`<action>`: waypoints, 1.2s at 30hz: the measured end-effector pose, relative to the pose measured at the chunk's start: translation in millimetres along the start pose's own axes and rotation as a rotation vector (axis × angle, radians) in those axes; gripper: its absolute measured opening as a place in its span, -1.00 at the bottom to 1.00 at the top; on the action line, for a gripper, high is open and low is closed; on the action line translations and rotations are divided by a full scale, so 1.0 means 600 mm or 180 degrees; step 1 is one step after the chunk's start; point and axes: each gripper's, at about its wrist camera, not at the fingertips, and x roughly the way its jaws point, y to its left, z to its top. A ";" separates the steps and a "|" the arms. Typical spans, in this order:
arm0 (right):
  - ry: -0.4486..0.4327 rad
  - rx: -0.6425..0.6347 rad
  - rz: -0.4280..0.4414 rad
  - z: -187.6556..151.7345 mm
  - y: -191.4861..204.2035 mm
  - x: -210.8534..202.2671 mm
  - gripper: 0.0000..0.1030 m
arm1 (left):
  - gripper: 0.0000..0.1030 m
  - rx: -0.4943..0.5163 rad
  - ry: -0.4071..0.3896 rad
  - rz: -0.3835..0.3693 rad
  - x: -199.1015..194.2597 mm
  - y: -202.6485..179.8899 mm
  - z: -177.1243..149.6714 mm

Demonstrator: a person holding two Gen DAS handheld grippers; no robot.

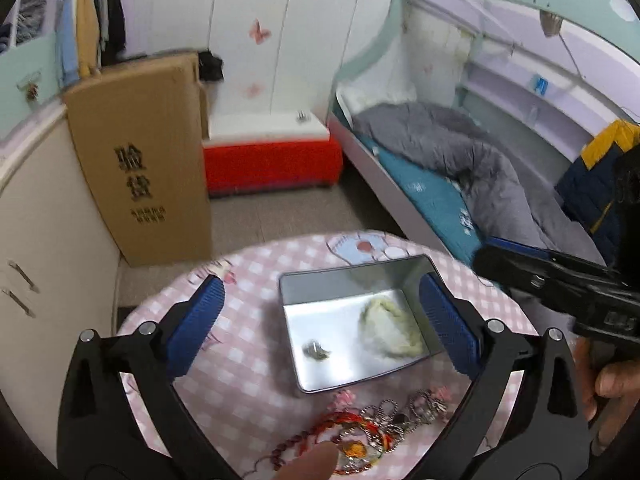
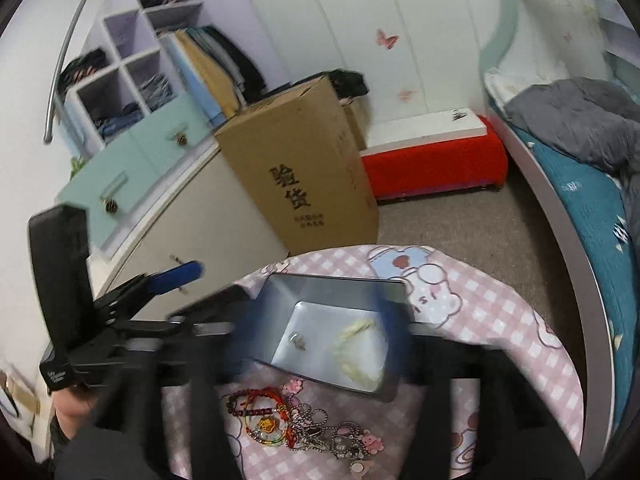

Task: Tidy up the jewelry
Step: 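Carry both items over the grey tin and open both tools to drop them in, then lower the left tool onto the dark red bead bracelet and close it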

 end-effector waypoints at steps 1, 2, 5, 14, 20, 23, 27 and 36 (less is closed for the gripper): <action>-0.0094 0.0013 -0.0046 -0.003 -0.001 -0.011 0.73 | 0.86 0.0013 -0.0006 0.0052 -0.007 0.001 -0.001; -0.0161 0.0028 -0.0086 -0.004 -0.002 -0.020 0.79 | 0.86 0.0004 -0.0020 0.0141 -0.013 0.004 -0.003; -0.0307 0.0118 -0.0212 -0.009 -0.005 -0.049 0.86 | 0.86 -0.0030 -0.0136 0.0383 -0.042 0.010 -0.012; -0.0643 -0.0021 -0.0505 -0.046 0.023 -0.132 0.85 | 0.86 -0.0053 -0.0481 0.0632 -0.158 0.014 -0.061; -0.0799 -0.0108 -0.0598 -0.089 0.049 -0.187 0.85 | 0.86 -0.0180 -0.0551 0.0623 -0.201 0.023 -0.109; -0.0861 -0.0139 -0.0669 -0.115 0.062 -0.206 0.86 | 0.86 -0.0235 -0.0586 0.0584 -0.220 0.023 -0.140; -0.0898 -0.0169 -0.0795 -0.149 0.076 -0.218 0.86 | 0.86 -0.0261 -0.0590 0.0671 -0.235 0.020 -0.180; -0.0573 -0.0045 -0.0900 -0.249 0.072 -0.188 0.85 | 0.86 -0.0193 -0.0398 0.0724 -0.205 0.008 -0.229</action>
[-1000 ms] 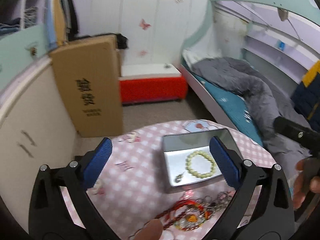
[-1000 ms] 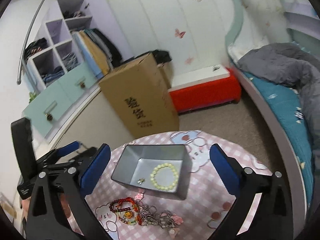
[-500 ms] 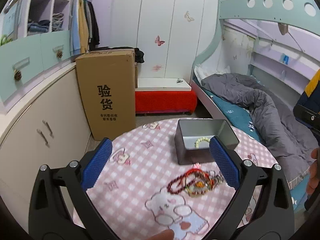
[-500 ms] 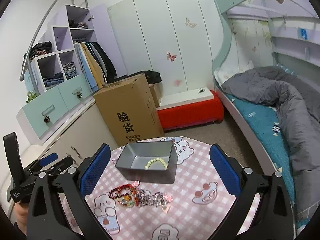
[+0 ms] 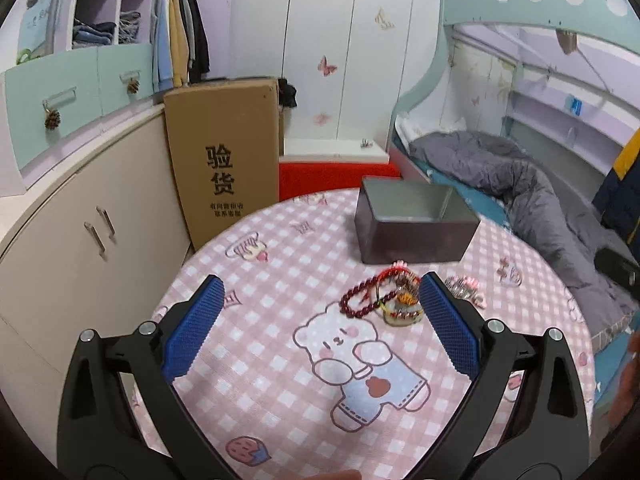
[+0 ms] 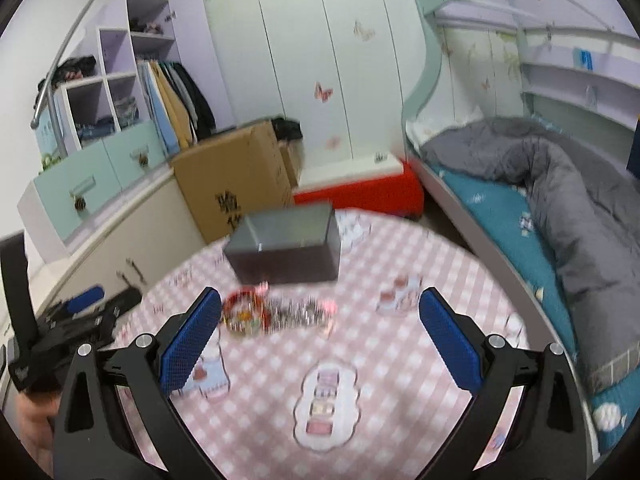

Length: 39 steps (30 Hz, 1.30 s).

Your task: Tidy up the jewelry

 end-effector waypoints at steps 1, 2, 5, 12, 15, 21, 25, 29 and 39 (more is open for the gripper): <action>0.0042 0.0003 -0.0004 -0.003 0.001 0.005 0.85 | 0.86 0.0019 0.0041 -0.0013 0.009 -0.003 -0.002; 0.0074 0.0004 -0.0016 -0.006 -0.001 0.010 0.85 | 0.86 0.0030 0.0074 -0.0025 0.017 -0.006 -0.002; 0.0085 0.0008 -0.0007 -0.006 0.000 0.012 0.85 | 0.86 0.0096 0.0157 -0.0051 0.040 -0.015 -0.004; 0.0180 0.0000 -0.0014 -0.013 -0.008 0.032 0.85 | 0.85 0.0400 0.0453 0.0015 0.116 -0.051 -0.013; 0.0220 0.0038 -0.0005 -0.016 -0.018 0.042 0.85 | 0.85 0.0490 0.0534 0.0038 0.143 -0.059 -0.010; 0.0294 0.0054 -0.0015 -0.021 -0.027 0.058 0.86 | 0.57 0.0589 0.0720 -0.0060 0.188 -0.076 -0.011; 0.0334 0.0068 -0.0001 -0.023 -0.030 0.066 0.86 | -0.07 0.0658 0.0838 -0.0169 0.208 -0.088 -0.019; 0.0350 0.0064 0.0014 -0.024 -0.031 0.066 0.86 | -0.83 0.0534 0.0834 -0.0404 0.208 -0.084 -0.020; 0.0389 0.0074 0.0018 -0.026 -0.033 0.066 0.86 | -0.91 0.0307 0.0543 -0.0600 0.144 -0.051 -0.003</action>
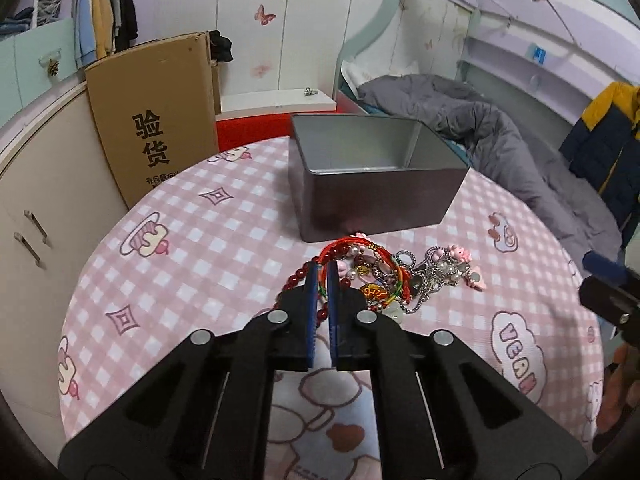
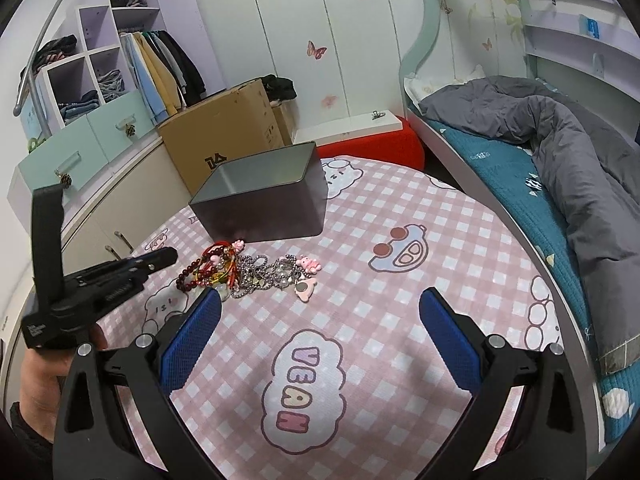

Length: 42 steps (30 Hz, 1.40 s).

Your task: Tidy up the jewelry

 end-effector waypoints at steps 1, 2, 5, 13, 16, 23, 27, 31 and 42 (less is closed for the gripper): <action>0.0002 -0.0009 -0.0002 0.000 0.002 0.000 0.86 | -0.91 0.0016 0.0013 -0.0004 0.000 0.001 0.000; 0.0005 -0.0016 -0.0007 -0.001 0.004 0.000 0.86 | -0.90 0.0052 0.0045 -0.0013 0.002 -0.001 -0.001; 0.0010 -0.0026 0.0001 -0.002 0.008 0.000 0.86 | -0.89 0.0086 0.0126 0.0052 0.016 -0.004 -0.001; 0.0026 -0.0053 -0.0044 -0.003 0.011 0.001 0.86 | 0.59 0.0046 0.0091 0.0288 0.048 0.005 0.004; 0.0034 -0.0025 -0.0063 -0.002 0.005 0.005 0.86 | 0.60 0.0137 0.0045 0.0314 0.043 -0.002 0.009; 0.0057 -0.0010 -0.0068 -0.005 -0.002 0.009 0.86 | 0.12 0.0166 0.0226 0.0333 0.079 0.001 0.013; 0.0058 0.0027 -0.0074 -0.005 -0.007 0.008 0.86 | -0.45 0.0284 0.0369 0.0226 0.099 -0.008 0.015; 0.0058 0.0023 -0.0073 -0.005 -0.009 0.007 0.86 | -0.85 0.0339 0.0301 0.0161 0.092 -0.010 0.017; 0.0036 0.0012 -0.0078 -0.006 -0.010 -0.004 0.86 | -0.85 0.0085 -0.0131 -0.0076 -0.004 0.011 0.010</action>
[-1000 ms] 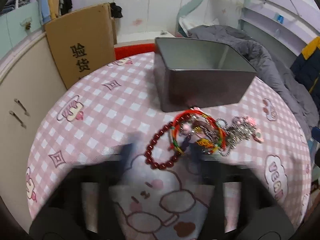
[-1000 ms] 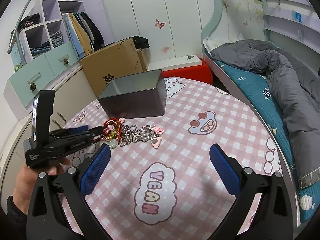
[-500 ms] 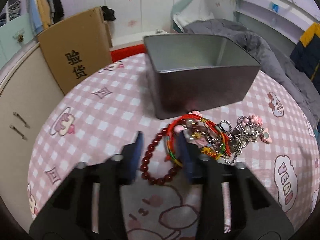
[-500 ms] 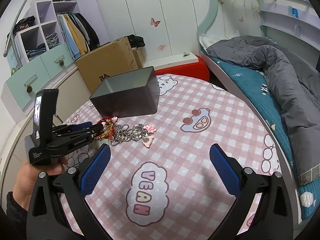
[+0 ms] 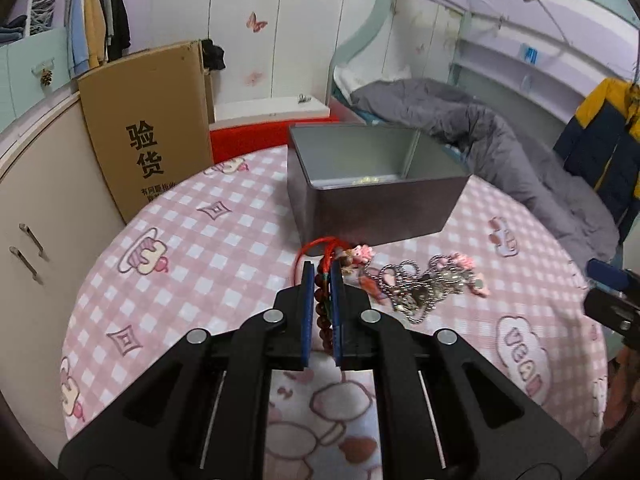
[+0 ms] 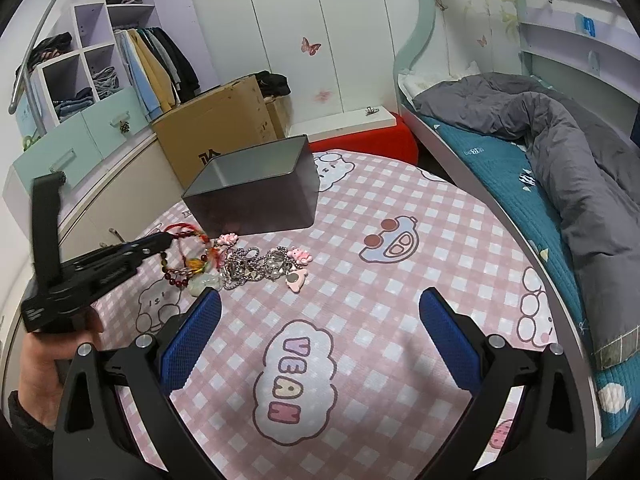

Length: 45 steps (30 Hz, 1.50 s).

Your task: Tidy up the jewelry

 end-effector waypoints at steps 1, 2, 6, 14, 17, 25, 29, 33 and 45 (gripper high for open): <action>-0.0001 0.0003 0.0001 0.000 0.001 0.000 0.86 | -0.85 -0.0009 -0.0022 -0.0008 -0.007 0.001 0.000; 0.0001 0.0007 0.0004 0.000 0.002 0.000 0.86 | -0.85 -0.0020 -0.0050 -0.0017 -0.016 -0.001 -0.002; 0.0025 -0.0028 0.0033 -0.001 0.013 0.002 0.86 | -0.85 -0.0066 -0.0130 -0.0097 -0.052 0.009 -0.008; 0.0218 -0.0223 0.0139 -0.012 0.055 0.025 0.86 | -0.81 -0.0196 0.0244 0.0188 -0.051 0.049 -0.077; 0.0288 -0.0315 0.0184 -0.019 0.073 0.036 0.86 | -0.31 -0.0388 0.0371 0.0218 -0.042 0.073 -0.097; 0.0358 -0.0416 0.0228 -0.020 0.105 0.053 0.86 | 0.39 -0.0076 0.0129 0.0308 -0.055 0.064 -0.073; 0.0373 -0.0445 0.0222 -0.022 0.111 0.056 0.86 | 0.38 0.0186 0.0113 0.0364 -0.048 0.042 -0.068; 0.0379 -0.0463 0.0308 -0.017 0.122 0.070 0.85 | 0.39 0.0271 0.0096 0.0348 -0.050 0.033 -0.073; 0.0813 -0.0984 0.0936 -0.004 0.242 0.186 -0.19 | 0.39 0.0051 0.0233 0.0599 -0.059 0.099 -0.097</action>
